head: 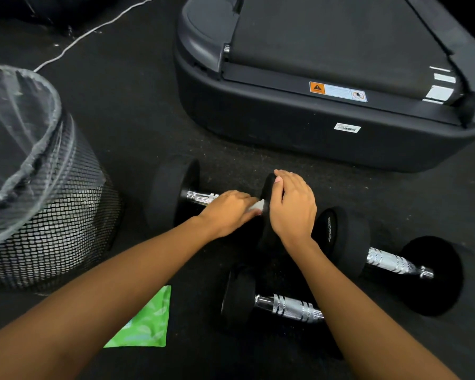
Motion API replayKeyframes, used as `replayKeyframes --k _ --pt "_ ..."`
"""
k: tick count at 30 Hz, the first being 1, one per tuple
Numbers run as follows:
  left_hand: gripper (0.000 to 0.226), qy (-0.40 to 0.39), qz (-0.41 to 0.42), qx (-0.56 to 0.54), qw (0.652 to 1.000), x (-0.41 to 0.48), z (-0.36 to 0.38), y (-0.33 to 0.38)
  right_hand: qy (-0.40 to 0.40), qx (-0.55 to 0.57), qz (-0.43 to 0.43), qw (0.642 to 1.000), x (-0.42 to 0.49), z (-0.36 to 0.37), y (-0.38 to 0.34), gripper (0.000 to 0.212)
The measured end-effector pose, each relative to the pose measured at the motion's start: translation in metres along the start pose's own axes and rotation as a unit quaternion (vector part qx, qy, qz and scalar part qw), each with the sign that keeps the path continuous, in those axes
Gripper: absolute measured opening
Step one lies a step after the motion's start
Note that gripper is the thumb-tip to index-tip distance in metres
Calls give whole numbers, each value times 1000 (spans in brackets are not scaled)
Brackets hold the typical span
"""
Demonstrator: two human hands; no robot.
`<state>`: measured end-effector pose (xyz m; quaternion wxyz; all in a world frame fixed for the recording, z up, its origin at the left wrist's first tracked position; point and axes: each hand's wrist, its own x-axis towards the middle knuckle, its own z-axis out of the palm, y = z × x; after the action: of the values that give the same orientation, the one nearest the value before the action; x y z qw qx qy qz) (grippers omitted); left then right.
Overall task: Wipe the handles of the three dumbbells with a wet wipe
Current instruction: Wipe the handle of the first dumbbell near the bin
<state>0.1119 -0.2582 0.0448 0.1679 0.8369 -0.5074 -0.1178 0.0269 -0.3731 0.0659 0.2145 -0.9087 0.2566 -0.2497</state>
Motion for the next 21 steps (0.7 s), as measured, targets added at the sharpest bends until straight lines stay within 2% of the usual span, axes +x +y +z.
replayKeyframes --k 5,10,13,17,21 --pt "43 -37 28 -23 999 -8 -10 -17 2 -4 -2 1000 -1 0 0 40" --pt "37 -59 -27 -41 997 7 -9 -15 2 -5 -5 1000 -1 1 0 45" --pt "33 -74 -16 -50 996 13 -7 -11 0 0 2 1000 0 1 0 41" --pt "38 -60 -2 -88 994 5 -8 -25 5 0 1 1000 -1 1 0 40" --pt "37 -54 -47 -111 991 5 -15 -28 0 -1 4 1000 -2 0 0 40"
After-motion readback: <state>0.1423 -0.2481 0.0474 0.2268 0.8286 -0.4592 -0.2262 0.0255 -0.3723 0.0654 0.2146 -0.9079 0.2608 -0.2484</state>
